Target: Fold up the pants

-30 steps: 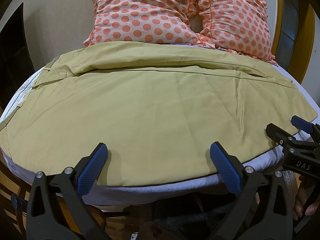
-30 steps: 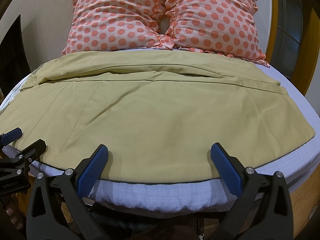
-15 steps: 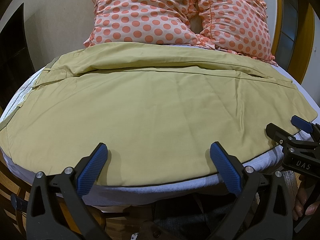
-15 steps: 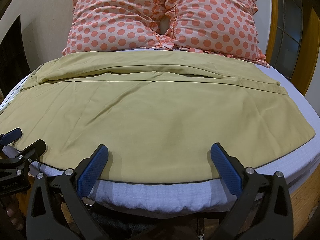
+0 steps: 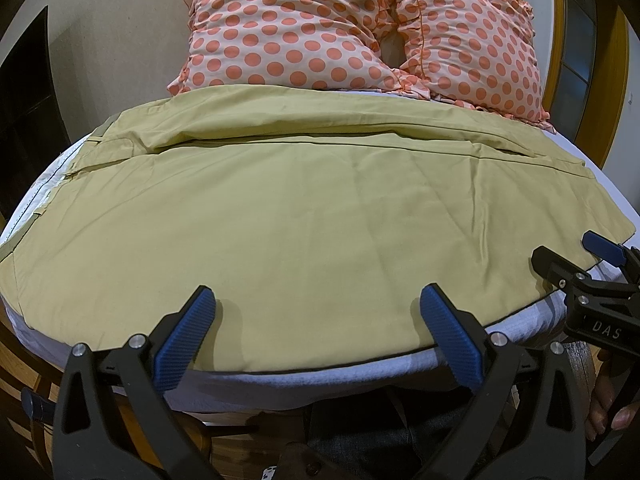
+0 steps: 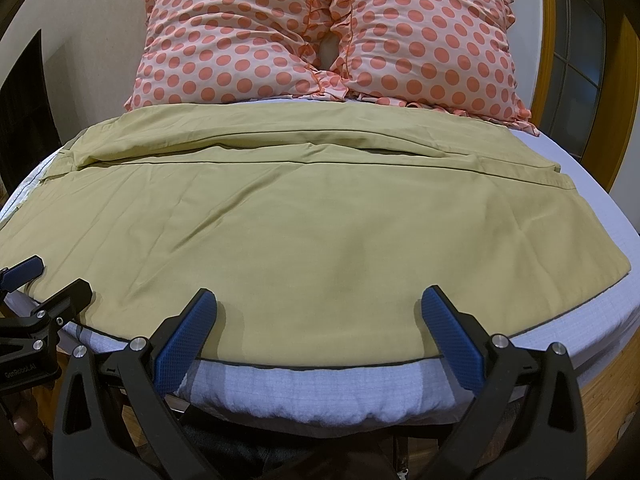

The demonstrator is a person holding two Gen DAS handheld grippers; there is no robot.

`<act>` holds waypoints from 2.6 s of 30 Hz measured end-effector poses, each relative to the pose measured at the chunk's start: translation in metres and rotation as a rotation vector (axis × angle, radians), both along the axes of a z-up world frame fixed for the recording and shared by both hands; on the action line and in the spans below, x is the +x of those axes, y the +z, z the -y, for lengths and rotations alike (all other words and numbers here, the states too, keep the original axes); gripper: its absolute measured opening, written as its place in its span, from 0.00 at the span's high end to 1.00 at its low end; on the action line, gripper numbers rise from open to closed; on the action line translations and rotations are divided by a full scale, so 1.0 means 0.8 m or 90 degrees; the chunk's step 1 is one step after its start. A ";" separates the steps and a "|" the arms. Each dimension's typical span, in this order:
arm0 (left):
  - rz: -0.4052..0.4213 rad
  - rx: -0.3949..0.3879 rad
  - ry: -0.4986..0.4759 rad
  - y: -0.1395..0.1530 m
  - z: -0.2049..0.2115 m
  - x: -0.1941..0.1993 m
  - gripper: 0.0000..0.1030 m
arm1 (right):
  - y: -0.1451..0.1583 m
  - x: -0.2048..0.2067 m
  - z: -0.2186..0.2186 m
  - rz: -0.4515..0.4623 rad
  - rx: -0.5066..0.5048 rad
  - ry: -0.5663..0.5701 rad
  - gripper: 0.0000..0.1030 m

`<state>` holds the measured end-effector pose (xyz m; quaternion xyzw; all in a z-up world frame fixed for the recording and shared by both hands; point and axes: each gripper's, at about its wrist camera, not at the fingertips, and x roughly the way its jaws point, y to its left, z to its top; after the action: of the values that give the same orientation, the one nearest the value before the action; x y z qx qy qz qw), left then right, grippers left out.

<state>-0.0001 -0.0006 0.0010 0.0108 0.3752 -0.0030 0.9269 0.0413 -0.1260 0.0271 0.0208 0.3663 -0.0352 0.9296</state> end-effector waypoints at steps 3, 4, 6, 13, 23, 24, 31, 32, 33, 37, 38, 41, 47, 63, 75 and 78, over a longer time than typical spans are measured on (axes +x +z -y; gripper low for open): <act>0.000 0.000 0.000 0.000 0.000 0.000 0.02 | 0.000 0.000 0.000 0.000 0.000 0.000 0.01; 0.000 0.000 0.000 0.000 0.000 0.000 0.02 | 0.000 0.000 0.000 0.000 0.000 0.000 0.01; 0.000 0.000 0.000 0.000 0.000 0.000 0.02 | 0.000 0.000 0.000 0.001 0.000 0.000 0.01; 0.001 0.000 0.000 0.000 0.000 0.000 0.02 | 0.000 0.000 0.000 0.001 0.000 0.000 0.01; 0.002 0.000 0.000 0.000 0.000 -0.001 0.02 | -0.002 -0.001 -0.003 0.002 0.000 0.001 0.01; 0.002 0.000 0.000 0.000 0.000 -0.001 0.02 | -0.003 -0.001 -0.004 0.002 0.000 0.001 0.01; -0.002 -0.003 -0.012 0.020 -0.003 0.000 0.02 | 0.003 0.014 0.008 -0.019 0.001 0.020 0.01; -0.004 -0.007 -0.018 0.024 -0.006 0.002 0.02 | 0.017 0.021 0.022 -0.003 -0.002 0.002 0.01; 0.002 -0.009 -0.020 0.030 -0.010 0.004 0.02 | 0.034 0.027 0.037 0.020 -0.002 -0.020 0.01; 0.046 -0.011 -0.010 0.048 -0.024 0.010 0.02 | 0.095 0.090 0.121 0.058 0.060 -0.129 0.01; 0.056 -0.014 -0.010 0.054 -0.027 0.013 0.02 | 0.104 0.122 0.147 0.048 0.087 -0.167 0.02; 0.083 -0.038 -0.016 0.069 -0.037 0.027 0.02 | 0.107 0.214 0.210 0.007 0.138 -0.272 0.23; 0.087 -0.047 -0.024 0.067 -0.040 0.045 0.02 | 0.047 0.361 0.323 -0.120 0.216 -0.486 0.44; 0.078 -0.061 -0.003 0.049 -0.060 0.069 0.02 | -0.016 0.384 0.370 -0.056 0.126 -0.477 0.90; 0.158 -0.202 0.008 0.085 -0.126 0.040 0.02 | 0.050 0.092 0.390 0.222 0.454 -0.290 0.96; 0.194 -0.225 0.011 0.106 -0.146 0.039 0.02 | 0.035 0.009 0.345 0.198 0.491 -0.317 0.96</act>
<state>0.0312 0.1162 0.0854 -0.1542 0.2248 -0.0592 0.9603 0.0484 -0.4023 0.0552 0.4561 0.1930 -0.1146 0.8612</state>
